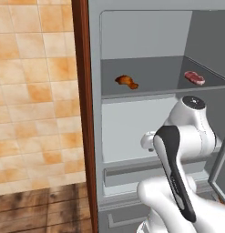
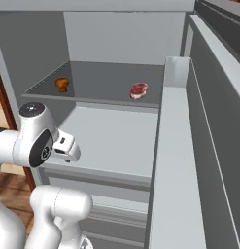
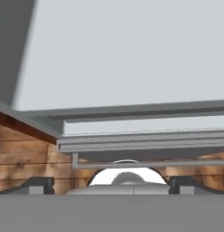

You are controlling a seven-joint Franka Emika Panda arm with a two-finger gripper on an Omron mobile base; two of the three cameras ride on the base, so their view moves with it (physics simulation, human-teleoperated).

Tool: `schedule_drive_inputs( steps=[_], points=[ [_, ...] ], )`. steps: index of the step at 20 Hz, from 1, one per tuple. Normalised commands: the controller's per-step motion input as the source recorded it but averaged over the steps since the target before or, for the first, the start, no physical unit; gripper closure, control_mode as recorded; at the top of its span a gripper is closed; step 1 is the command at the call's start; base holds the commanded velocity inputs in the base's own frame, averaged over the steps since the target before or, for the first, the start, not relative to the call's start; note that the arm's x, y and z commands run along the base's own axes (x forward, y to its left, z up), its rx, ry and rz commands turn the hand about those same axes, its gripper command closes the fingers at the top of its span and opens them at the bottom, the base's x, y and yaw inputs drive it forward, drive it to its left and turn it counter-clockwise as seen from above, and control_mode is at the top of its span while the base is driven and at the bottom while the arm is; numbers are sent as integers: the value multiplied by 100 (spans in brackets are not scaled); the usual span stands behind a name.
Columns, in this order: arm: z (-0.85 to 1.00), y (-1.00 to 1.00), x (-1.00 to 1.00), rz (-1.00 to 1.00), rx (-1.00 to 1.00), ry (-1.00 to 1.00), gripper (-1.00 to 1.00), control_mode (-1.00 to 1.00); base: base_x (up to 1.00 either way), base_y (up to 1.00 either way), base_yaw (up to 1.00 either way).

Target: Gather the corn and squash from the fridge and place them on a tray on the dining counter. Then gather the chicken drumstick and steak from the fridge and place them on the other tray.

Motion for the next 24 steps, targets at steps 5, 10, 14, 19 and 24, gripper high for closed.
schedule_drive_inputs(
  steps=[5, 10, 14, 19, 24],
  points=[
    [81, -3, -2, 1, -17, -19, -100, -100, 0, 0, 0],
    [100, 2, -12, 10, -14, -22, -100, -100, 0, 0, 0],
    [100, 1, 21, 23, 0, -4, -100, -100, 0, 0, 0],
    [54, 1, 45, 17, -2, -3, -100, -100, 0, 0, 0],
    [0, 0, 21, 12, -1, 0, -100, -100, 0, 0, 0]
  ],
)
